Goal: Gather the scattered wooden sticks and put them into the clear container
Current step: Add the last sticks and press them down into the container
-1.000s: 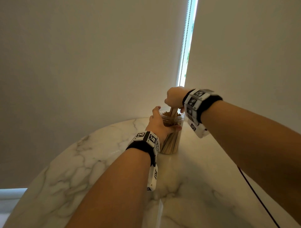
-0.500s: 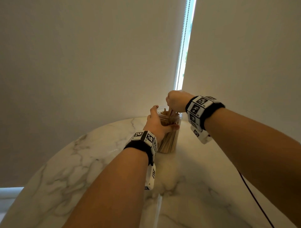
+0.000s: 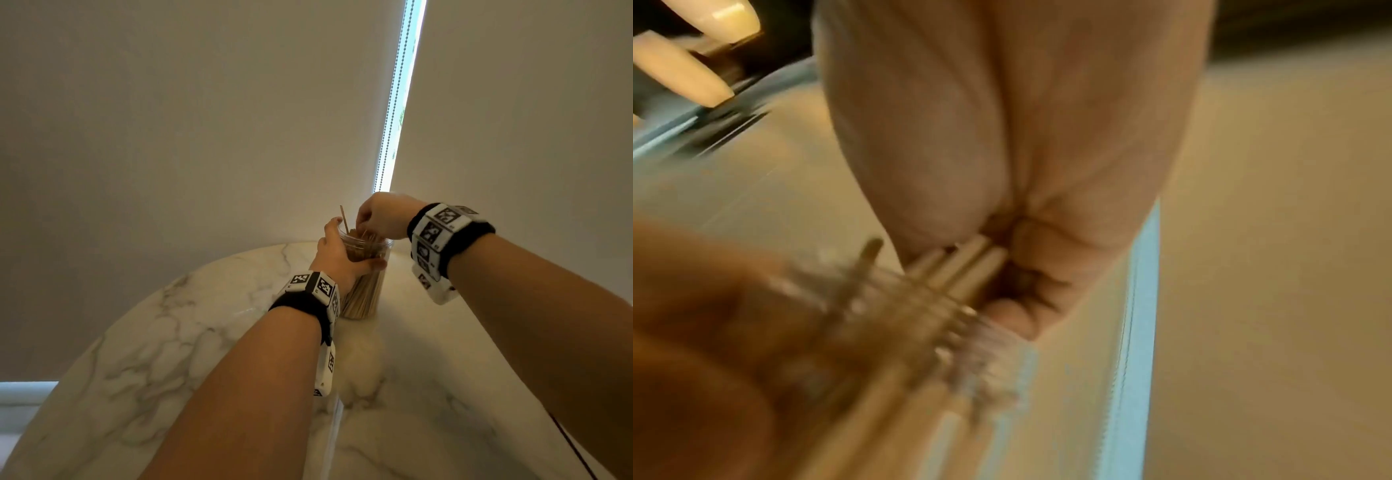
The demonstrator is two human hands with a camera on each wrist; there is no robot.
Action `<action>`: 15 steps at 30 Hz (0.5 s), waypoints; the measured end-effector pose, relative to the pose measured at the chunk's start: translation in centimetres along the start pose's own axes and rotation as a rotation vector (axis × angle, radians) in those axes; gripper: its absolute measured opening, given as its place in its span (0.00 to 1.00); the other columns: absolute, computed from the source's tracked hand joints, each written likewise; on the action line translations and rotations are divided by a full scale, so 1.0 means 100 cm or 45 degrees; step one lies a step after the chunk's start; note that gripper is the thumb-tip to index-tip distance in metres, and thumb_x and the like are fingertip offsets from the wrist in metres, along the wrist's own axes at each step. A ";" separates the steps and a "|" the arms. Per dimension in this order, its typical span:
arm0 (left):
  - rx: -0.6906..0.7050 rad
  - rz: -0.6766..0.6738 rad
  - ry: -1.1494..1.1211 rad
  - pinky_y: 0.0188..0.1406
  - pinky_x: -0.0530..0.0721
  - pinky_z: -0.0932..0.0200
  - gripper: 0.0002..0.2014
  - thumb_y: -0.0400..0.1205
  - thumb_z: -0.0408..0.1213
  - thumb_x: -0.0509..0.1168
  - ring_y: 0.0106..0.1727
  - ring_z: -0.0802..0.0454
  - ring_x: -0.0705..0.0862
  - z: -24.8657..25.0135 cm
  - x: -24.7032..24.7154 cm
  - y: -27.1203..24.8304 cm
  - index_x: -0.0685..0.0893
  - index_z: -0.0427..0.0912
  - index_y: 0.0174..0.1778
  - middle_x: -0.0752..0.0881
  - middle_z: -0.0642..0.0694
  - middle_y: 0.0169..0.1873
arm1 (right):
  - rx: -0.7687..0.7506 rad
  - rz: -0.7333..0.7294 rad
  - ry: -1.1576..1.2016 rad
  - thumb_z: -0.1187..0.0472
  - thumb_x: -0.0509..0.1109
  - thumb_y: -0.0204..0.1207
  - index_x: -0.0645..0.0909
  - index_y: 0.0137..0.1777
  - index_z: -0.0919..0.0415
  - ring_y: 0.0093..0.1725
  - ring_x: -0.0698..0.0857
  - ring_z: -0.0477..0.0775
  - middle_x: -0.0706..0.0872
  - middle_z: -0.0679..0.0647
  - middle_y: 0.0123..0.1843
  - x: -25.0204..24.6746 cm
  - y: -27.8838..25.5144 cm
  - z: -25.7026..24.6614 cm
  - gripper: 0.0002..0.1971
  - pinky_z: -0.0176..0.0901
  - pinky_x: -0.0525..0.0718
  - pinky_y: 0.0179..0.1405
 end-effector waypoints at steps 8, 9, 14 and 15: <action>0.010 0.011 -0.012 0.74 0.76 0.40 0.60 0.65 0.53 0.84 0.75 0.42 0.75 -0.001 -0.001 -0.002 0.50 0.58 0.85 0.72 0.43 0.77 | 0.138 0.090 0.337 0.54 0.78 0.77 0.89 0.49 0.60 0.41 0.92 0.48 0.93 0.52 0.43 -0.014 -0.005 0.029 0.09 0.44 0.91 0.52; 0.009 0.006 -0.012 0.74 0.76 0.40 0.60 0.65 0.53 0.84 0.75 0.42 0.75 -0.001 -0.001 -0.001 0.50 0.57 0.86 0.72 0.43 0.77 | 0.130 0.118 0.268 0.53 0.79 0.76 0.90 0.48 0.60 0.41 0.92 0.48 0.93 0.52 0.41 -0.012 -0.005 0.028 0.10 0.45 0.90 0.52; -0.008 0.002 -0.032 0.75 0.76 0.39 0.60 0.66 0.52 0.84 0.76 0.42 0.74 0.001 0.000 -0.004 0.49 0.59 0.85 0.71 0.43 0.78 | 0.102 0.110 0.197 0.58 0.78 0.77 0.90 0.52 0.56 0.48 0.90 0.49 0.91 0.51 0.49 -0.010 -0.005 0.021 0.06 0.47 0.89 0.56; -0.008 0.006 -0.032 0.74 0.76 0.39 0.59 0.66 0.52 0.84 0.76 0.42 0.74 0.001 0.000 -0.004 0.49 0.59 0.85 0.71 0.43 0.78 | 0.090 0.129 0.221 0.58 0.80 0.75 0.88 0.51 0.55 0.47 0.90 0.49 0.90 0.50 0.48 -0.010 -0.006 0.022 0.06 0.45 0.89 0.52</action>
Point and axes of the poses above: each hand's wrist, its own y-axis towards the middle knuckle, its own x-axis out of the palm, z = x × y, the point moved 8 cm from there along y, towards the middle knuckle
